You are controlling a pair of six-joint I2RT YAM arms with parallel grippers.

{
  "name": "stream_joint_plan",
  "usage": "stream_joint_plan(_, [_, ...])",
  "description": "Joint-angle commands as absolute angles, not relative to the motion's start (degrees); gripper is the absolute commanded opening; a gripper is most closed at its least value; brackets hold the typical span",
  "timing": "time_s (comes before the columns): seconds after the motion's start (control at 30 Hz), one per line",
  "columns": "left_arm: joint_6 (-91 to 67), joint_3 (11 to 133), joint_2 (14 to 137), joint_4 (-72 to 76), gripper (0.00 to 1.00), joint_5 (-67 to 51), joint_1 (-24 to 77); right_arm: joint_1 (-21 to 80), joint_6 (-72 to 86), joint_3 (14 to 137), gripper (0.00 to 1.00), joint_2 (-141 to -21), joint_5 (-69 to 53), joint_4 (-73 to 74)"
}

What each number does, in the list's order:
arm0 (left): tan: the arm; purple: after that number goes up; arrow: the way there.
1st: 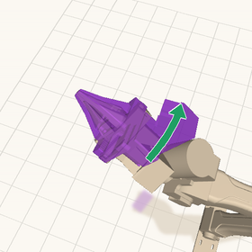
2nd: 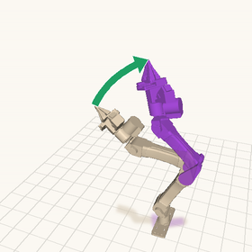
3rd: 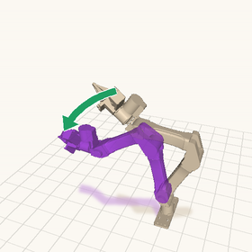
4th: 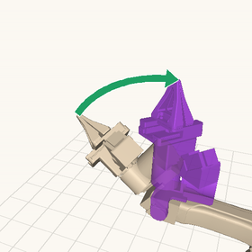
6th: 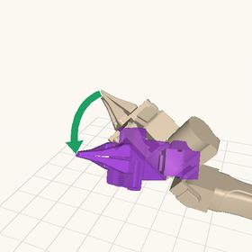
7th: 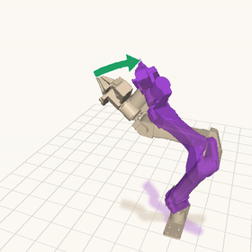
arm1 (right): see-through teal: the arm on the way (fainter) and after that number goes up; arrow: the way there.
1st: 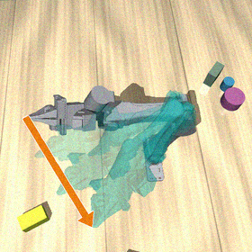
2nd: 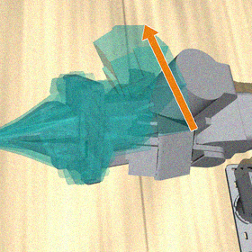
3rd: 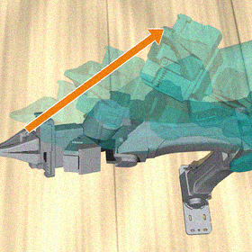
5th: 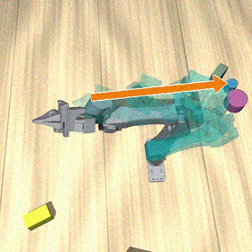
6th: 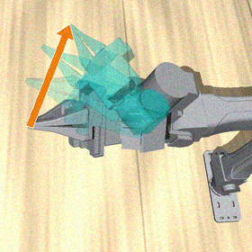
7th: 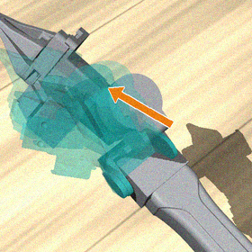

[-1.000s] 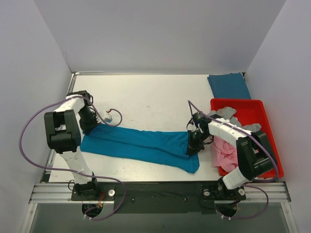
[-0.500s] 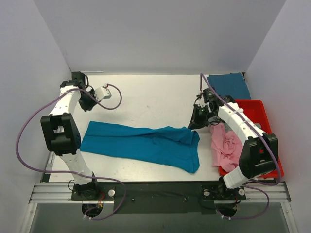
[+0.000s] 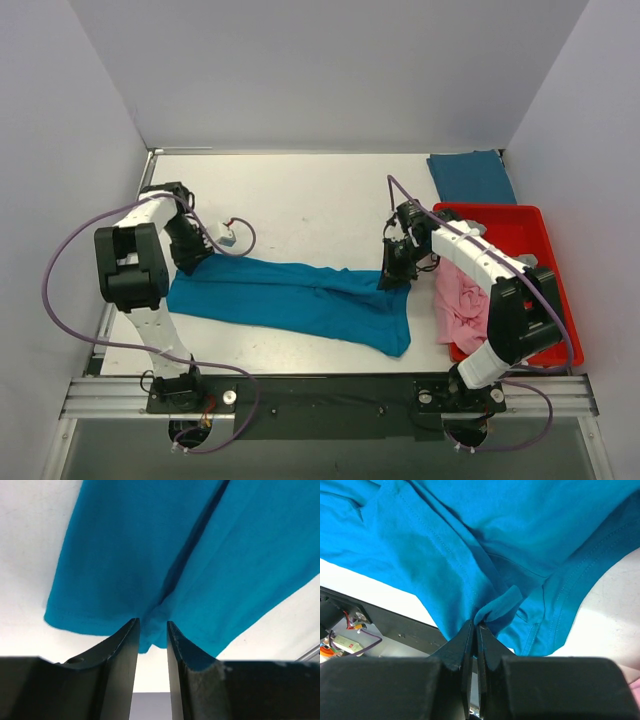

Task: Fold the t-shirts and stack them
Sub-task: Fold the other side of the tshirt into a rectangle

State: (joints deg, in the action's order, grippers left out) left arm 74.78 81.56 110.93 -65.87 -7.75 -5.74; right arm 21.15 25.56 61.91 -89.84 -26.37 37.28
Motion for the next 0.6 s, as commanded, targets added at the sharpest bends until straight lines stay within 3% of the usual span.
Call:
stream_joint_plan(0.0, [76.7,82.3,112.9,-65.8,0.39,-6.2,-6.2,21.4,26.5,60.4,0.00,-89.5,-26.3,37.6])
stream_joint_plan(0.27, [77.6,79.3,112.9,-67.0,0.38,-4.4,-7.0,21.4,26.8,58.9,0.00,-89.3,-26.5,36.7])
stream_joint_plan(0.5, [77.7,78.0,111.3,-66.5,0.00,-3.7,-7.0,21.4,26.5,59.0,0.00,-90.0,-26.7,36.3])
stream_joint_plan(0.57, [77.1,78.8,111.3,-66.5,0.00,-3.5,-7.2,21.3,26.4,58.8,0.00,-89.8,-26.8,36.5])
